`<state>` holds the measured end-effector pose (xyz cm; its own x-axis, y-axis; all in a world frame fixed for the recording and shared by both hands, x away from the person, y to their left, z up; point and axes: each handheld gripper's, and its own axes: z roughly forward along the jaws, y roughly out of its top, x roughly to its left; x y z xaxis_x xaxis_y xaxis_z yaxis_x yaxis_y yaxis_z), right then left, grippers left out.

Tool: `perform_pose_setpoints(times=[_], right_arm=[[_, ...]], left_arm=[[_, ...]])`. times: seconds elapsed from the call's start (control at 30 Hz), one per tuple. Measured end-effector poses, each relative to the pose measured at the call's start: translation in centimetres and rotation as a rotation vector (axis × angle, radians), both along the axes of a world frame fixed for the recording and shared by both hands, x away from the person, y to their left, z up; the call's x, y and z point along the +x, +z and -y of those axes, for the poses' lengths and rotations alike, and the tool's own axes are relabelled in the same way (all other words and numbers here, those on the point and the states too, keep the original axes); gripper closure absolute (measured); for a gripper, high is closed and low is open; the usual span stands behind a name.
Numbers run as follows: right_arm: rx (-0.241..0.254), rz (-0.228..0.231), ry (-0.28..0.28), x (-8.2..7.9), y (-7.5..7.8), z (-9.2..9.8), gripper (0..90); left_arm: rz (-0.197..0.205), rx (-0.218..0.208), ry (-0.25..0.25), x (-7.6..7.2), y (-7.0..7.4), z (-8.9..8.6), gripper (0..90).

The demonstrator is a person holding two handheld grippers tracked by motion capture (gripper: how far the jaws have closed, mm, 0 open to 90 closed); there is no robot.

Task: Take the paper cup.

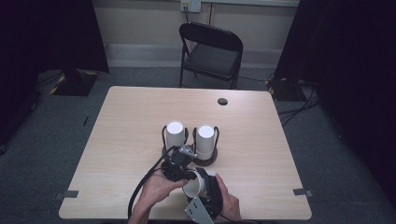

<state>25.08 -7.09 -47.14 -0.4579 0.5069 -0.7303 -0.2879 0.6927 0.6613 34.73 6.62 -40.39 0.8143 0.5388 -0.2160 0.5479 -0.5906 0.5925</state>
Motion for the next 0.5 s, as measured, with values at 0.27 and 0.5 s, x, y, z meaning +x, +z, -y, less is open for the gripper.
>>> perform_pose_setpoints(times=[0.27,0.5], right_arm=[[0.038,-0.013,0.007,-0.26,0.49,0.12,21.5],[0.053,-0.029,0.009,-0.19,0.58,0.38,23.2]], left_arm=[[0.008,0.009,0.003,-0.05,-0.14,0.07,86.5],[0.009,-0.001,0.012,0.07,-0.37,0.09,84.7]])
